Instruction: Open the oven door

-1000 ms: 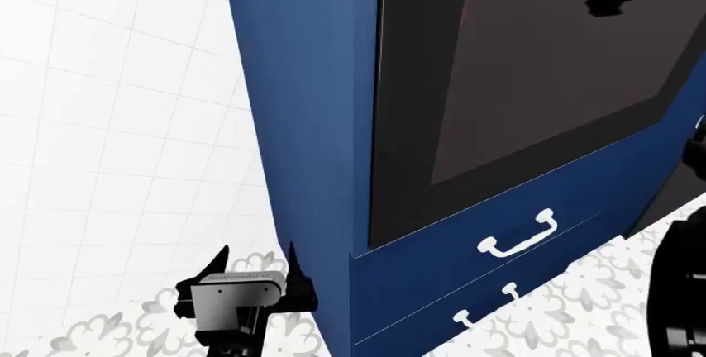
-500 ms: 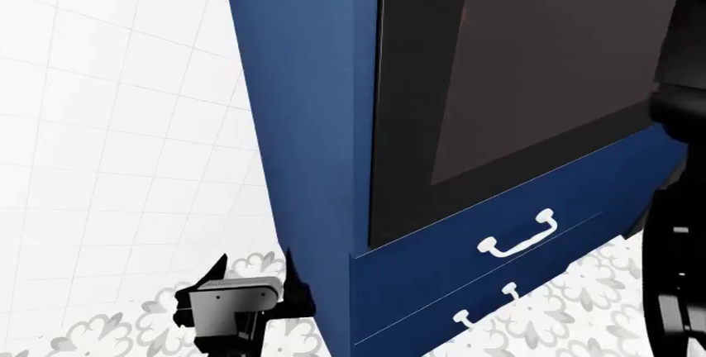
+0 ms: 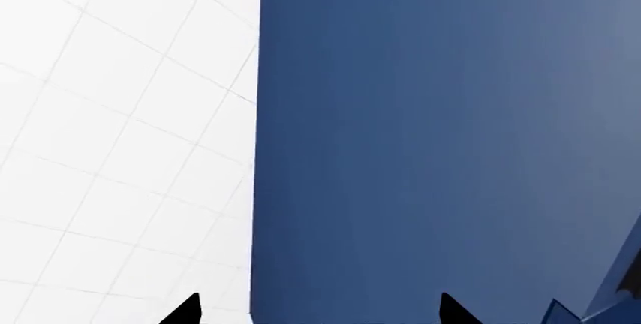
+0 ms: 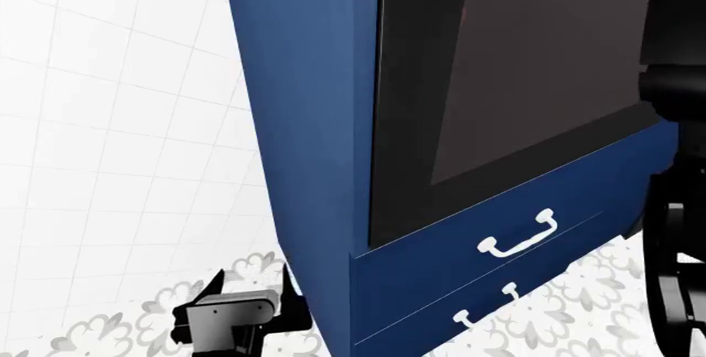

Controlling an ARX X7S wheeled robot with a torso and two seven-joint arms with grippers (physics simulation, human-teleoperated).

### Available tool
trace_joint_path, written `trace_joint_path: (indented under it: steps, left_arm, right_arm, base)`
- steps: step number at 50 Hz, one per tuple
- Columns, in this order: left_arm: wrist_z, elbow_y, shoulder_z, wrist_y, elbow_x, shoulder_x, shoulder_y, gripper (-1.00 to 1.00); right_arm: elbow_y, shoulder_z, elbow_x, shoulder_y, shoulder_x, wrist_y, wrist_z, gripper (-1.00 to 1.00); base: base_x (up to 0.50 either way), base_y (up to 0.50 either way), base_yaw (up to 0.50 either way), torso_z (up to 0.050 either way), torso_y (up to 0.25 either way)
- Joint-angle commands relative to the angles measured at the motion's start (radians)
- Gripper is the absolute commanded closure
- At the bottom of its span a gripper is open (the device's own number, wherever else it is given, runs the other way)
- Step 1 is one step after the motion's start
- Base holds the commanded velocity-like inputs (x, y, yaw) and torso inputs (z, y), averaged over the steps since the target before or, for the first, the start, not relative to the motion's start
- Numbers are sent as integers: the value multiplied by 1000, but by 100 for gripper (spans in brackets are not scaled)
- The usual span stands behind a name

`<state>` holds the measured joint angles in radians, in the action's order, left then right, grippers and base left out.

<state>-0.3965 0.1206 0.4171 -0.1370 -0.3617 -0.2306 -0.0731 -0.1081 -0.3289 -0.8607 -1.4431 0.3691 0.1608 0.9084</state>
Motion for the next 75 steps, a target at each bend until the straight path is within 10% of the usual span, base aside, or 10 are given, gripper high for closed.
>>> trace_joint_path:
  steps: [1, 14, 15, 75]
  left_arm:
    - [-3, 19, -3, -6, -7, 0, -1, -100]
    - [-13, 26, -5, -29, -3, -15, 38, -100]
    - [-17, 18, -5, -25, -2, -17, 41, -100]
    - [-15, 18, 41, -3, 1, -1, -38, -100]
  right_arm:
    - [-169, -29, 13, -53, -20, -54, -84, -100]
    - [-184, -45, 10, -47, -34, -62, -108, -100]
    - [-178, -46, 7, -44, -34, -61, -108, 100]
    - [584, 115, -119, 157, 112, 202, 160, 100]
  base:
    - [0, 0, 0, 0, 0]
    - [7, -3, 4, 0, 0]
    - [14, -3, 11, 0, 0]
    - [1, 0, 1, 0, 1]
